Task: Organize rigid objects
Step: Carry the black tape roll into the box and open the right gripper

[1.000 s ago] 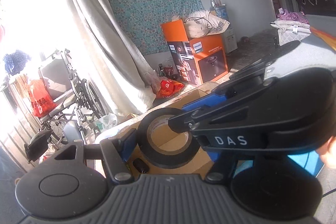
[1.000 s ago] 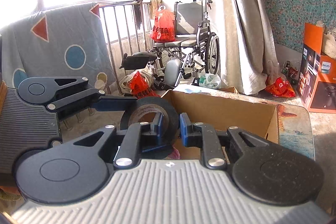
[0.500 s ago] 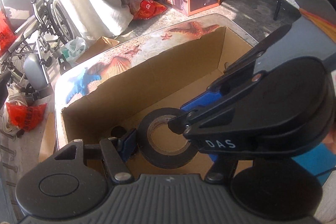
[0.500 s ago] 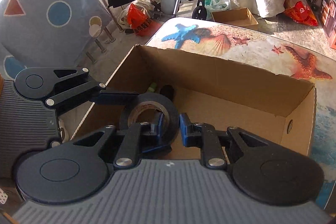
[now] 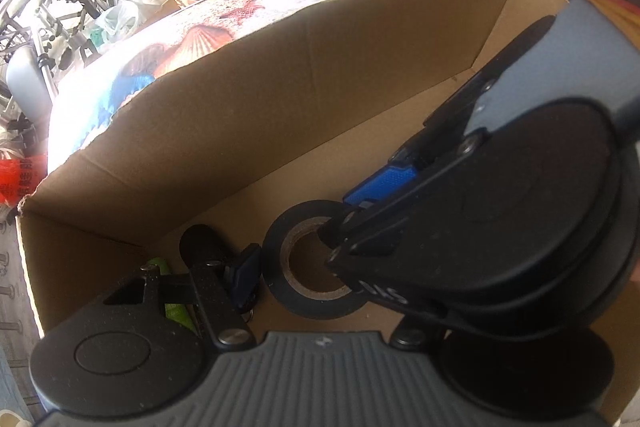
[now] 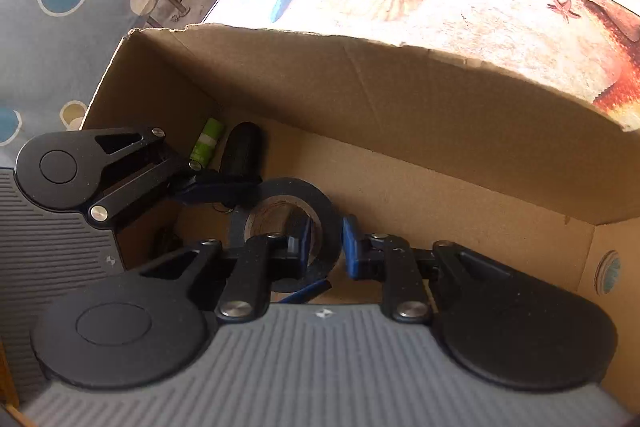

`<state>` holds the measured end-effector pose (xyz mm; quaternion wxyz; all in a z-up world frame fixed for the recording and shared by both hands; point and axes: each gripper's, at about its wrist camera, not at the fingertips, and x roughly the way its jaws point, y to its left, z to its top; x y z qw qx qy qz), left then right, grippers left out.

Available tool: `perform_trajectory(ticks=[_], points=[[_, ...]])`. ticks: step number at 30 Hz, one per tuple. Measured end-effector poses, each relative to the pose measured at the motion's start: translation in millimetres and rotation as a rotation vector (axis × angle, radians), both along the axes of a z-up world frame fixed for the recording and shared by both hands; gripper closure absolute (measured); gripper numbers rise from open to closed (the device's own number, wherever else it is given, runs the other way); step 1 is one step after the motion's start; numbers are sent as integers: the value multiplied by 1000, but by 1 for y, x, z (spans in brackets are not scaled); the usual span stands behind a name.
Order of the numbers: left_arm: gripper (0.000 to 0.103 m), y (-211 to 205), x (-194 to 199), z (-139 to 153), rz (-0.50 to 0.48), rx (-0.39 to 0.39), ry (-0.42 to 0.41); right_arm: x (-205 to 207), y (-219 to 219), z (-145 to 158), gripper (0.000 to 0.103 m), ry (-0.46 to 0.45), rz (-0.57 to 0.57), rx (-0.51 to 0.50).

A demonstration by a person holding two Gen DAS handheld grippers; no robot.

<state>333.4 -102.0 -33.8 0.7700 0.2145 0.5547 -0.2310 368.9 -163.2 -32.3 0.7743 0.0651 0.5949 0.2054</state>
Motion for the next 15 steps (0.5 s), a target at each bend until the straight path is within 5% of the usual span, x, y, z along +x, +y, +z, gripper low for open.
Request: perform_trajectory(ticks=[9, 15], points=[[35, 30, 8, -6, 50, 30, 28, 12, 27, -7, 84, 14, 22, 23], [23, 35, 6, 3, 63, 19, 24, 13, 29, -3, 81, 26, 23, 68]])
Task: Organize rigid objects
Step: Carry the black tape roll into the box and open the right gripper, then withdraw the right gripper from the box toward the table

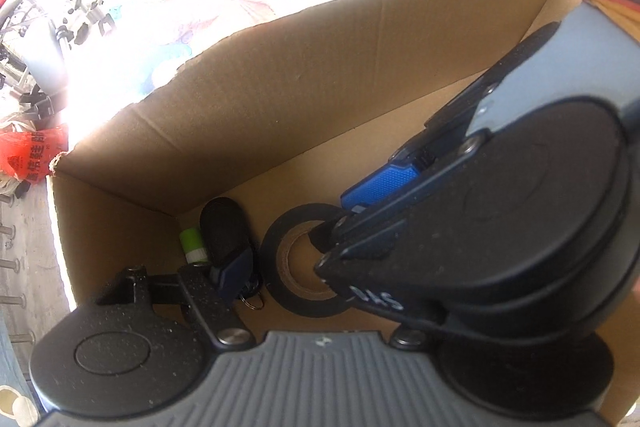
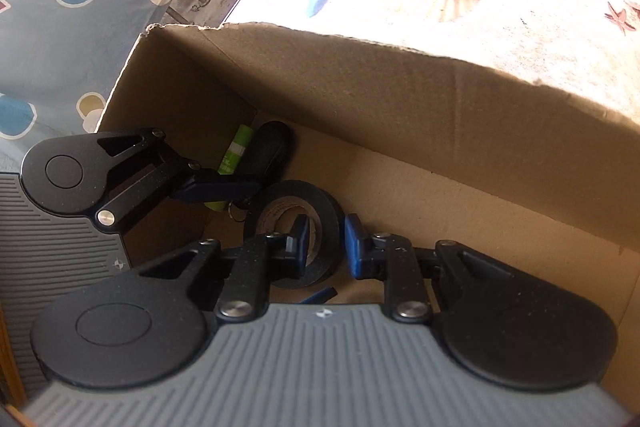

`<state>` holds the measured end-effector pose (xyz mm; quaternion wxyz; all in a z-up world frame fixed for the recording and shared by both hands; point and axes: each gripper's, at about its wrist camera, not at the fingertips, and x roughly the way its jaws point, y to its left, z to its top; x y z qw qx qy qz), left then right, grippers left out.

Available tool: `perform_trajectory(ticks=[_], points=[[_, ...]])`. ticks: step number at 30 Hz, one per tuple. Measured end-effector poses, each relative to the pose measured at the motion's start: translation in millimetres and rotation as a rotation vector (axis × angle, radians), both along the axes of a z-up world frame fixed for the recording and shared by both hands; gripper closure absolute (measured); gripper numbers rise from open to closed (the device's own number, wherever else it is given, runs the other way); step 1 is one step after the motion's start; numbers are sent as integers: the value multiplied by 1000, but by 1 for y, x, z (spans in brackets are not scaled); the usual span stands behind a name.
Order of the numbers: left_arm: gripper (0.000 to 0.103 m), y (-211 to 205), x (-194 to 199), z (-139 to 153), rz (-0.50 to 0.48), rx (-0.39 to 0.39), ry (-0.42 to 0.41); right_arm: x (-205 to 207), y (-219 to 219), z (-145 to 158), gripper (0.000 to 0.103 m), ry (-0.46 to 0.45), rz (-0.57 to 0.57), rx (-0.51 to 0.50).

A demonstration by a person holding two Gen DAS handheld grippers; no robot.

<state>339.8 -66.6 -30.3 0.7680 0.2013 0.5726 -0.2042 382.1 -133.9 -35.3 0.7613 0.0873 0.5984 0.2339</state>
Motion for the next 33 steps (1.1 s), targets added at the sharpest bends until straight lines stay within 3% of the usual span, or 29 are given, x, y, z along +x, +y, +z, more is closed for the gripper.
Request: perform_trajectory(ticks=[6, 11, 18, 20, 23, 28, 30, 33], points=[[17, 5, -17, 25, -2, -57, -34, -17, -19, 29, 66, -50, -49, 48], [17, 7, -40, 60, -16, -118, -89, -61, -53, 74, 58, -175, -96, 79], [12, 8, -105, 122, -62, -237, -257, -168, -120, 139, 49, -422, -245, 166], [11, 14, -126, 137, -63, -289, -304, -207, -141, 153, 41, -493, -294, 198], [9, 23, -161, 159, -51, -393, -370, -265, -155, 159, 24, -585, -357, 228], [8, 19, -222, 165, 35, -463, -441, -354, -167, 139, 11, -637, -464, 300], [8, 21, -239, 160, 43, -494, -434, -375, -163, 129, 7, -643, -499, 260], [8, 37, -255, 144, 115, -576, -375, -403, -147, 114, 2, -666, -512, 84]])
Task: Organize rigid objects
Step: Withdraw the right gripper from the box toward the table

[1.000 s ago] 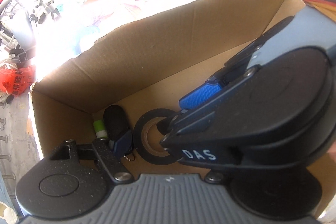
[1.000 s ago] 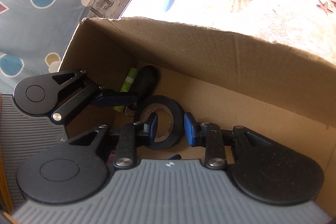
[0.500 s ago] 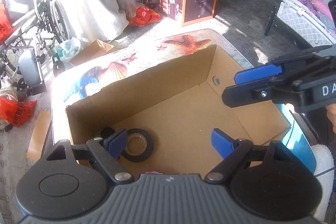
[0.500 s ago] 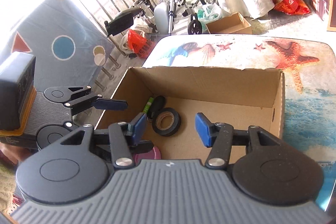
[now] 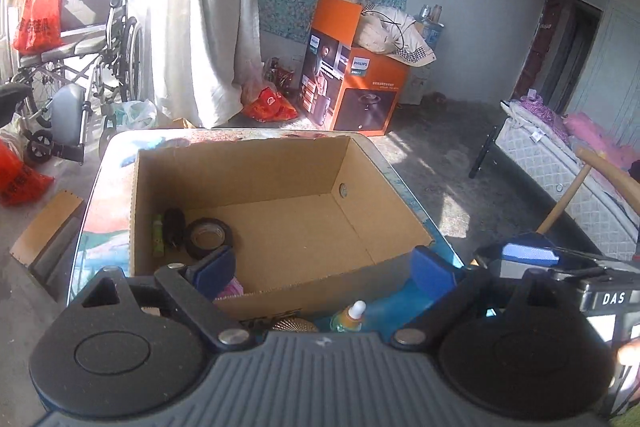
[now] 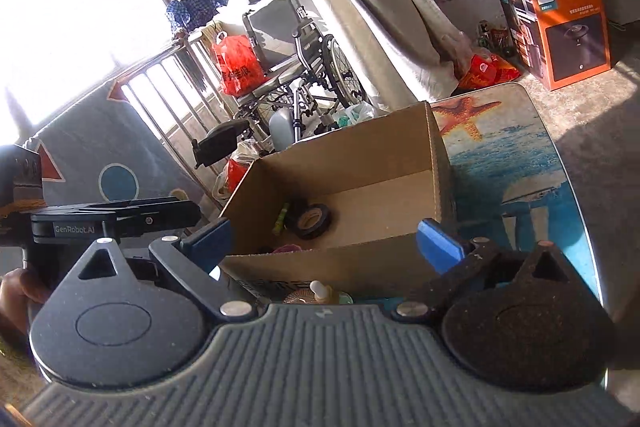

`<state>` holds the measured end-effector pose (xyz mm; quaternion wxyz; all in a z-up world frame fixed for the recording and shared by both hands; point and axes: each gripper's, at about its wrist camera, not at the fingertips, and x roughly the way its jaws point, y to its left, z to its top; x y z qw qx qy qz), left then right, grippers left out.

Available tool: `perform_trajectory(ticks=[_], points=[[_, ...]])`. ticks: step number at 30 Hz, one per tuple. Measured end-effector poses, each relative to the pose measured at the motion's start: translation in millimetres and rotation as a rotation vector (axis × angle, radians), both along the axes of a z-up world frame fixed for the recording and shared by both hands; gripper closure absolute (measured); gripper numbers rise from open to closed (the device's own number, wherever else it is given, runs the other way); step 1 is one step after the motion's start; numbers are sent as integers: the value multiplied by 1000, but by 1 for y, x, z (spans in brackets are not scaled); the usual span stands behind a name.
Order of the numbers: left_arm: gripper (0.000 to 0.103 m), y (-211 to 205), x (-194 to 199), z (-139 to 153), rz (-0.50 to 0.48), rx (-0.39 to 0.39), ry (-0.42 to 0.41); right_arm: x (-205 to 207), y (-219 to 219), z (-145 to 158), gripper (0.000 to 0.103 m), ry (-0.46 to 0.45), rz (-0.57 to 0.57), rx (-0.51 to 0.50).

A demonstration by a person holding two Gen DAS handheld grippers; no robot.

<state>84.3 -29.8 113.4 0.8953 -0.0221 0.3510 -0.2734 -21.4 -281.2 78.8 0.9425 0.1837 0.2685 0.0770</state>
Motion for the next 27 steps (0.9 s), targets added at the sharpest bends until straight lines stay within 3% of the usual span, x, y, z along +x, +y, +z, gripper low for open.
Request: perform_trajectory(ticks=[4, 10, 17, 20, 24, 27], points=[[8, 12, -7, -28, 35, -65, 66, -21, 19, -15, 1, 52, -78, -218], [0, 10, -10, -62, 4, -94, 127, -23, 37, -31, 1, 115, -136, -364], [0, 2, -20, -69, -23, -21, 47, -13, 43, -36, 1, 147, -120, -407], [0, 2, -21, -70, -41, -46, 24, -10, 43, -37, 1, 149, -114, -415], [0, 6, -16, -79, -69, -131, 76, -4, 46, -41, 1, 169, -116, -429], [0, 3, -16, -88, -80, -113, 52, -2, 48, -43, 1, 148, -101, -428]])
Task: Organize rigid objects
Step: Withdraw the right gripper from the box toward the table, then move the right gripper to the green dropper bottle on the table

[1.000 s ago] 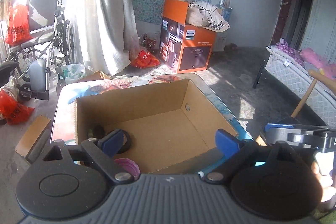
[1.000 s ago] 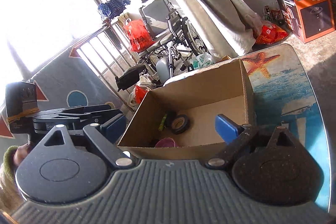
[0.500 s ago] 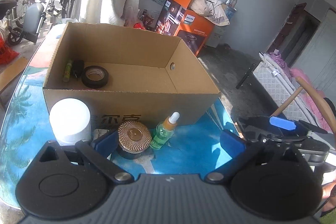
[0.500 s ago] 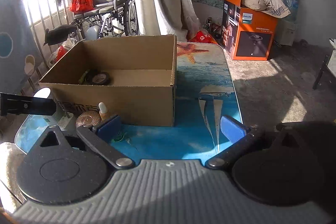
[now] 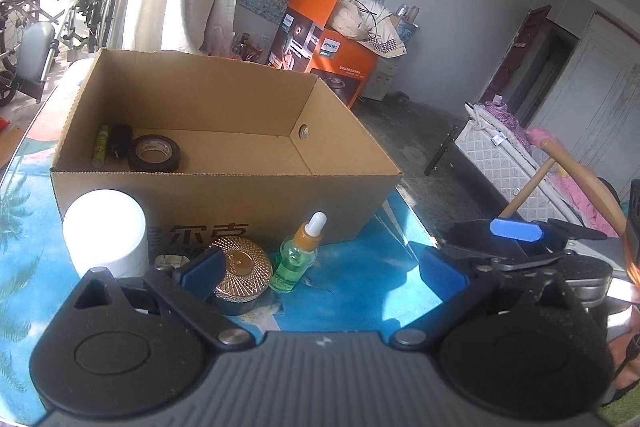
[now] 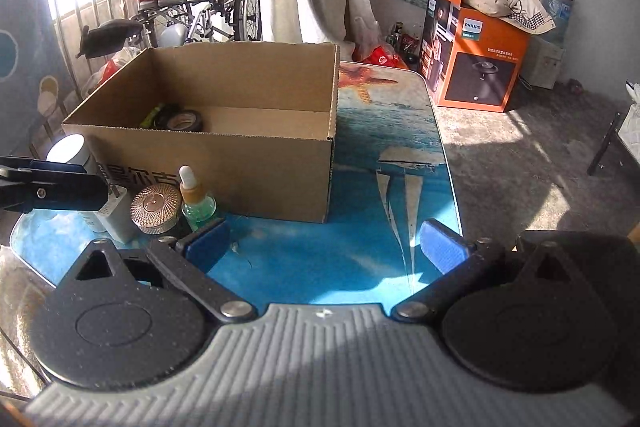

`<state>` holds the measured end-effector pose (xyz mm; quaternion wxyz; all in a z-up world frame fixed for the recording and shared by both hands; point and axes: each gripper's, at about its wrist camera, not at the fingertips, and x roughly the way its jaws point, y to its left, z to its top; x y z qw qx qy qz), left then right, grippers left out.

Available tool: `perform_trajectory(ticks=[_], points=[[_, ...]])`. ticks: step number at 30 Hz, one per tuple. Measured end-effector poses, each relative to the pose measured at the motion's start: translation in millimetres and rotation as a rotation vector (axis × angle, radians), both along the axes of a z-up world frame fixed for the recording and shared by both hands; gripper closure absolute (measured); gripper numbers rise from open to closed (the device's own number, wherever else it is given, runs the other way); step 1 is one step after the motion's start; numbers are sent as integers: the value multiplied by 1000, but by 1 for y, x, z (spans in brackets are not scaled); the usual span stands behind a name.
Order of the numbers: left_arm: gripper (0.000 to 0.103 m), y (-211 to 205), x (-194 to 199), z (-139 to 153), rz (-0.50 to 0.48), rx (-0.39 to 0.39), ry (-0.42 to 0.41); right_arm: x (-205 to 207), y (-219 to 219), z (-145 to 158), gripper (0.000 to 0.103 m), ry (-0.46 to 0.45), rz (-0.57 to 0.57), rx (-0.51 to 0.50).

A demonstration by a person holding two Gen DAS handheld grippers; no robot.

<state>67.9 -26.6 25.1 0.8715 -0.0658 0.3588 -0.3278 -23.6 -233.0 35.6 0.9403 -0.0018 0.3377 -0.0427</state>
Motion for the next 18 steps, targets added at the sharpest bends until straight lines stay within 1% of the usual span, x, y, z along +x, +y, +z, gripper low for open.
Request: perform_trajectory(ticks=[3, 4, 5, 7, 9, 11, 12, 14, 16, 18], points=[[0, -9, 1, -7, 10, 110, -12, 2, -3, 0, 1, -27, 19, 62], [0, -11, 3, -11, 12, 127, -8, 5, -5, 0, 1, -32, 20, 93], [0, -11, 4, -14, 4, 126, -7, 8, -4, -1, 1, -32, 16, 104], [0, -12, 3, -17, -10, 109, -16, 15, 2, -4, 1, -23, 5, 90], [0, -16, 3, -21, -11, 126, -38, 22, 10, -6, 1, -24, 16, 73], [0, -23, 1, -27, 4, 184, -85, 27, 14, -9, 1, -29, 30, 94], [0, -26, 0, -29, 7, 208, -106, 30, 15, -10, 1, -33, 41, 124], [0, -33, -4, -33, -3, 258, -176, 35, 16, -11, 1, -36, 64, 176], [0, -38, -8, -35, -11, 289, -237, 41, 17, -11, 2, -45, 98, 227], [1, -43, -11, -37, -22, 308, -278, 46, 20, -12, 2, -59, 118, 245]])
